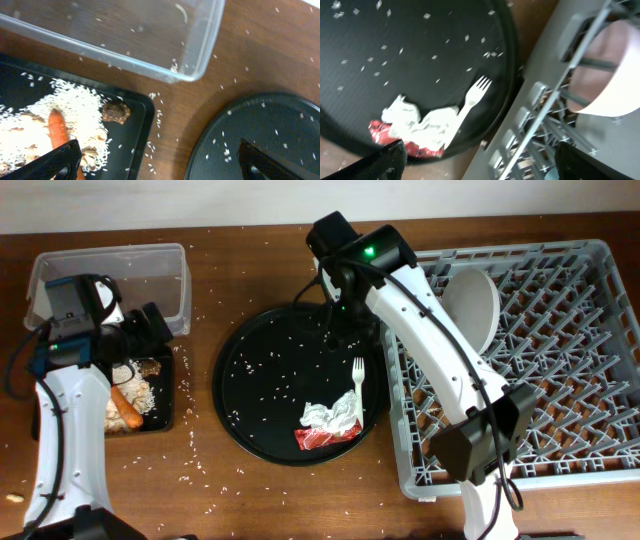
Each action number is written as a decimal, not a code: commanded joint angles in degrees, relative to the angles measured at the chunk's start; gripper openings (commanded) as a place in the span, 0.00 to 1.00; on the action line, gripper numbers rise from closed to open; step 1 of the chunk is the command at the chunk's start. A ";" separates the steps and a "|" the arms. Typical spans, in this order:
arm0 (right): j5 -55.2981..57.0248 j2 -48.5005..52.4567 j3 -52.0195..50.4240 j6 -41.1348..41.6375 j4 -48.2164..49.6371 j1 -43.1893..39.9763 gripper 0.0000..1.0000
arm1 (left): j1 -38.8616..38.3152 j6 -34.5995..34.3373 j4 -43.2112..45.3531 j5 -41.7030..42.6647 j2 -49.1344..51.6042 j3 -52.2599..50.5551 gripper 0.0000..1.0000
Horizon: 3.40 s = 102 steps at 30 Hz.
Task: Sort waste into correct bins and load items into the dishwasher rack
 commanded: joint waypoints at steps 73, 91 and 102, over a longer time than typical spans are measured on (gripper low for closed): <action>-16.02 -0.63 16.81 -1.73 -1.22 -25.53 0.90 | -39.28 27.96 -22.73 4.13 37.75 27.10 0.80; -13.70 -0.63 16.72 -1.75 -2.03 -25.55 0.89 | -38.73 24.39 -33.68 -4.00 43.19 37.55 0.01; -12.39 -0.63 16.72 -1.73 -3.91 -25.59 0.90 | -14.36 11.89 -39.60 -9.75 31.06 49.13 0.01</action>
